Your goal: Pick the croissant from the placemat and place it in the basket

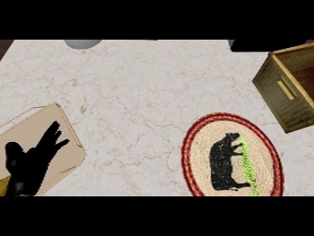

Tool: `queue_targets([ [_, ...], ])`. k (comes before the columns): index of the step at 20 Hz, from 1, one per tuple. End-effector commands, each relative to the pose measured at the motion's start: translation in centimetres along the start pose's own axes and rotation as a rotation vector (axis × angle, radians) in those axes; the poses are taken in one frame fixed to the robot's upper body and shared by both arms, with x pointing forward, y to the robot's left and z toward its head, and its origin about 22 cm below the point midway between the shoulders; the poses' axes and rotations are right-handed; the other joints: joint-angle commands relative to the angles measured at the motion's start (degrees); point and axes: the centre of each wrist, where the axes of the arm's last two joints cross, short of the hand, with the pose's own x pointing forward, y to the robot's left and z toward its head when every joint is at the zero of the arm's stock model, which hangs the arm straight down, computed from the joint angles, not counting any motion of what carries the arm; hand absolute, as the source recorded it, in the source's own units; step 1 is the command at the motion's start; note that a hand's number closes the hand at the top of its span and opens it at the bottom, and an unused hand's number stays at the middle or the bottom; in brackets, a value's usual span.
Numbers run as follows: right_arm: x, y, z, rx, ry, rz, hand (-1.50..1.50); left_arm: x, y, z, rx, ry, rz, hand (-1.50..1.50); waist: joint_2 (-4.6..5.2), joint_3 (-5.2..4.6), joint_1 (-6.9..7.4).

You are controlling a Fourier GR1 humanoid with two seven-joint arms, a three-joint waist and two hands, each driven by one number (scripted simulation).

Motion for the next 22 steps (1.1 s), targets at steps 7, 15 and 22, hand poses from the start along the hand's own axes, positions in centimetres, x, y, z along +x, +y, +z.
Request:
queue_targets([
  [7, -2.3, -2.1, -5.3, 0.018, 0.037, 0.056, 1.50, -2.7, -0.7, -1.1, -0.046, 0.138, -0.006, 0.00, 1.12, -0.61, 1.36],
  [15, -8.0, 0.1, -8.0, 0.033, 0.140, -0.179, 1.50, -3.2, -1.8, -0.6, -0.035, 0.165, -0.014, 0.00, 0.90, -0.58, 0.83],
  [22, -12.2, 1.9, -9.3, 0.022, 0.144, -0.171, 1.50, -3.0, -2.2, -0.8, -0.050, 0.156, -0.010, 0.00, 1.00, -0.56, 1.05],
])
